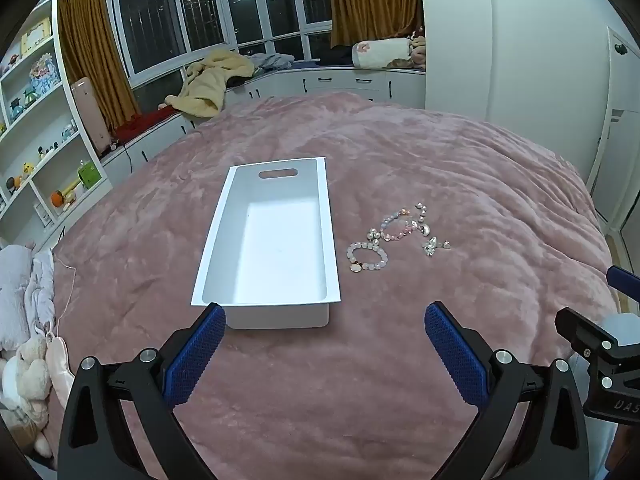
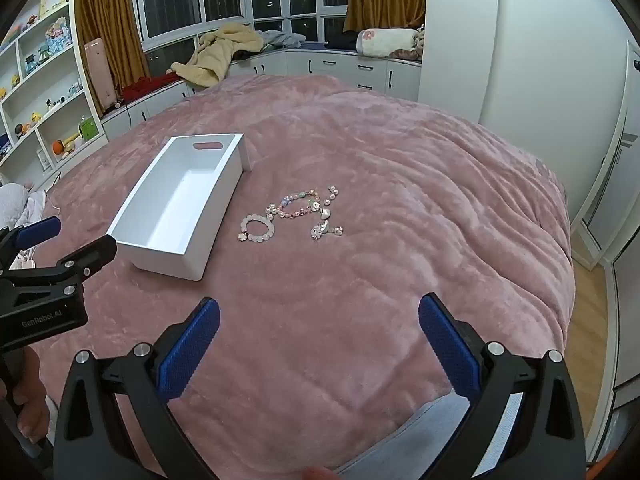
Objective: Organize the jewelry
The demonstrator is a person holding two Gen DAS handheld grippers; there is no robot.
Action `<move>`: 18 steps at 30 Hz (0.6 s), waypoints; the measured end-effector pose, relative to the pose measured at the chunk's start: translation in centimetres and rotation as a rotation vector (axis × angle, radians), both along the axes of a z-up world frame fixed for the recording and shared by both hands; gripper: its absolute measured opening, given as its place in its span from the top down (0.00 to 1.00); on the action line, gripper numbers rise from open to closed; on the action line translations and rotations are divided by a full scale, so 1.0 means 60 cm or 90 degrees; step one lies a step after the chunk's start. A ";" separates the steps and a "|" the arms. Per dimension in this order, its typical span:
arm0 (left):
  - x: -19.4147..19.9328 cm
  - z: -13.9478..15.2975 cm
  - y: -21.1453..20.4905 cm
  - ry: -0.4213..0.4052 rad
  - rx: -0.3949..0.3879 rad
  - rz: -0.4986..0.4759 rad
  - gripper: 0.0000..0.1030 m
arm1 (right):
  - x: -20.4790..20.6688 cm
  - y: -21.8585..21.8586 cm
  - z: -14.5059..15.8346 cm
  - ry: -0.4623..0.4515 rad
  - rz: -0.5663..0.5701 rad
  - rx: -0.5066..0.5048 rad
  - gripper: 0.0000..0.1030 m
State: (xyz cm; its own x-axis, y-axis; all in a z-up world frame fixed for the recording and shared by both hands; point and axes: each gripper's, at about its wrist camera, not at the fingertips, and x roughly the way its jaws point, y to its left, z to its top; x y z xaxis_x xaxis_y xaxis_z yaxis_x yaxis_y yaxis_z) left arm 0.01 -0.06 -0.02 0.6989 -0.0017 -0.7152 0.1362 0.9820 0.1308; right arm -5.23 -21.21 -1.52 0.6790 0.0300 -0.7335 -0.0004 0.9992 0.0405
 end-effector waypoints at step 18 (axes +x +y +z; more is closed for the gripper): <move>0.005 -0.013 0.003 0.003 0.000 0.007 0.02 | 0.000 0.007 -0.002 0.001 0.001 0.010 0.04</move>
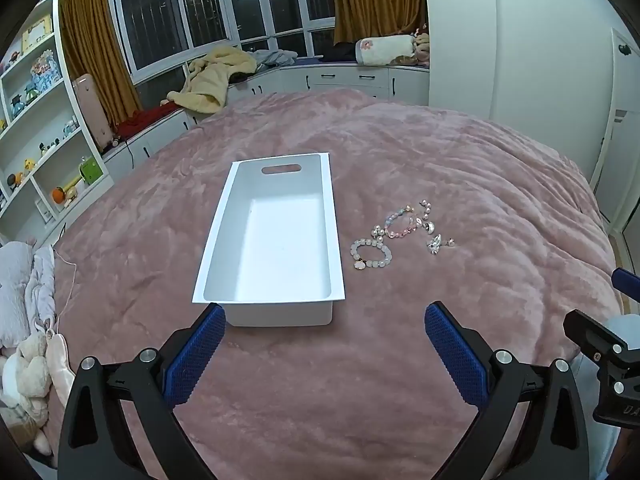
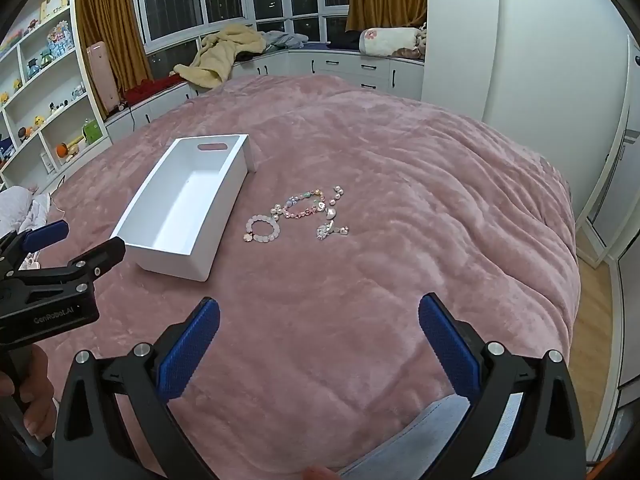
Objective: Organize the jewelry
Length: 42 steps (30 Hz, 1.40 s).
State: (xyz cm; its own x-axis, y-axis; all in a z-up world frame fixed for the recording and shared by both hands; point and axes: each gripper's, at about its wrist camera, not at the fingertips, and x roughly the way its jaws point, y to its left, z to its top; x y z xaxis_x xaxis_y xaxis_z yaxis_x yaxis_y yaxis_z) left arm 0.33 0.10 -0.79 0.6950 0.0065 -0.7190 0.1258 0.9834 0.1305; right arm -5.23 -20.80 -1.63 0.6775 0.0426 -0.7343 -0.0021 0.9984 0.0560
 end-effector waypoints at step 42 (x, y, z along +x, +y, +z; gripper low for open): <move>0.004 -0.021 -0.010 0.016 0.005 -0.013 0.02 | 0.008 -0.005 -0.014 0.010 0.002 0.001 0.04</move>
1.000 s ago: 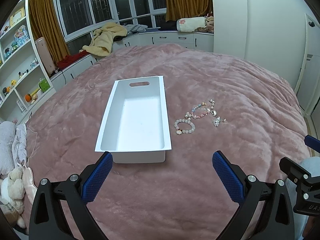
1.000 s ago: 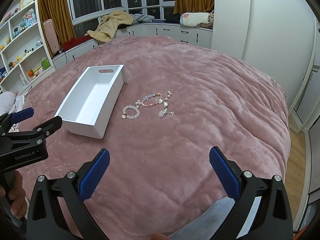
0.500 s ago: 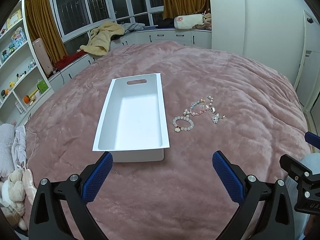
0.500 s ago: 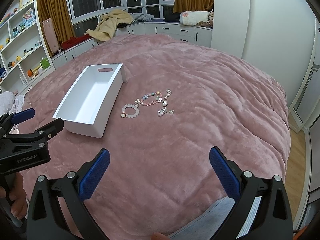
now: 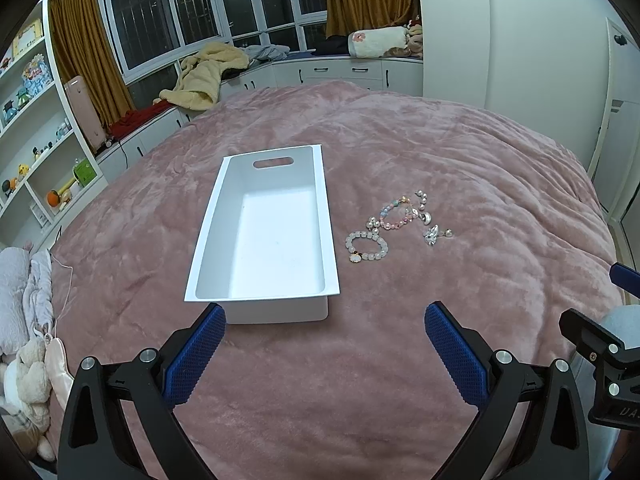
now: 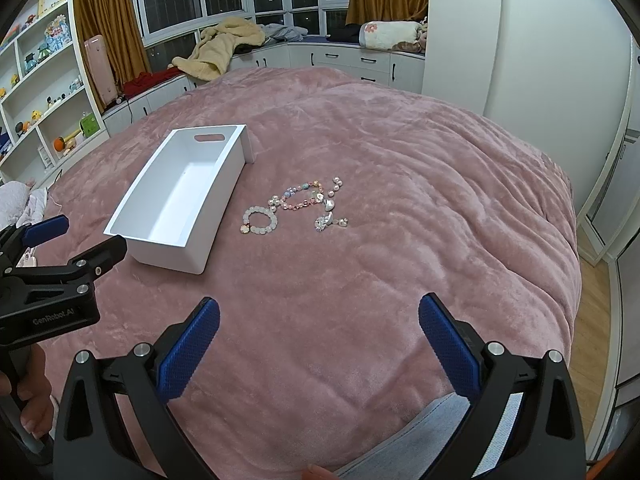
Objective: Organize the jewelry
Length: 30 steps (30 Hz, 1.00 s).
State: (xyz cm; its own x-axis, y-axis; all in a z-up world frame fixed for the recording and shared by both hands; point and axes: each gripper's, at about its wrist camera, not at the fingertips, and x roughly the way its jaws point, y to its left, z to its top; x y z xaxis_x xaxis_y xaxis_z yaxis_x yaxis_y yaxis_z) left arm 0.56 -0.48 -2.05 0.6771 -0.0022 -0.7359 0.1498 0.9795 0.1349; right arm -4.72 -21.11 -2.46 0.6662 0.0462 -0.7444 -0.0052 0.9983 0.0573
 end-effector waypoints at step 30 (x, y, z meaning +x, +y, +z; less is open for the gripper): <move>0.000 -0.013 0.003 0.009 -0.001 -0.001 0.02 | 0.001 -0.008 -0.014 0.011 -0.005 -0.004 0.04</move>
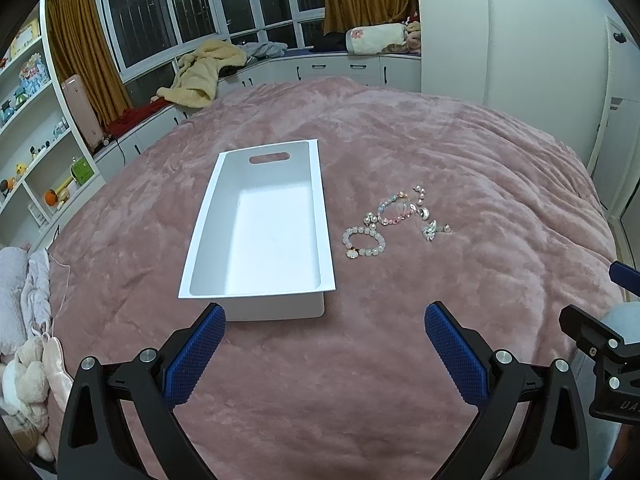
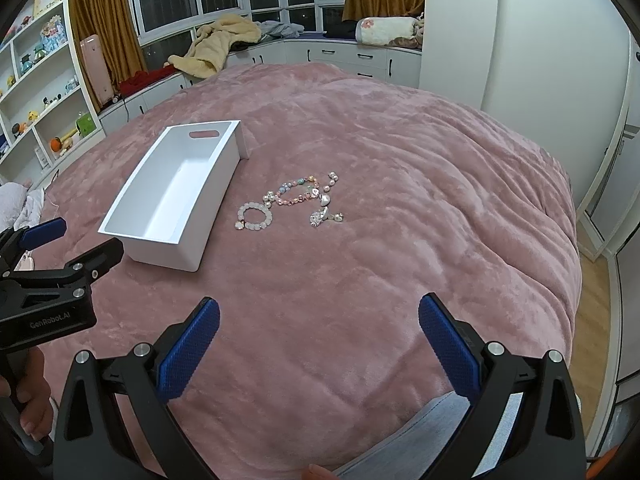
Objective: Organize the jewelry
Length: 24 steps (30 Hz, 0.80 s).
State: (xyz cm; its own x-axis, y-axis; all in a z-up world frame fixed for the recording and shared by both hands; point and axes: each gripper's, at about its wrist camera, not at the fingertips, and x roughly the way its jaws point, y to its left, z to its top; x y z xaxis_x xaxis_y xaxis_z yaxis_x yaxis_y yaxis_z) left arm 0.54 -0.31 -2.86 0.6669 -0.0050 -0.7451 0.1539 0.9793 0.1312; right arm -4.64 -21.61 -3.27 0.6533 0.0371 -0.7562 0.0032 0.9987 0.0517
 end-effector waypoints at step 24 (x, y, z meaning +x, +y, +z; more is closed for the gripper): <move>0.122 -0.084 -0.131 0.002 -0.082 -0.090 0.02 | 0.204 -0.108 -0.111 0.056 0.007 -0.033 0.04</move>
State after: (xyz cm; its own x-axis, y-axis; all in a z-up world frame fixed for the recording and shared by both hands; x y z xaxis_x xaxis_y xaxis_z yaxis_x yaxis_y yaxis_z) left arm 7.85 -8.19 -7.88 0.6500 -0.1939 -0.7348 0.2914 0.9566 0.0054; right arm 7.59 -28.11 -9.92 0.5840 0.0040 -0.8117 -0.0060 1.0000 0.0006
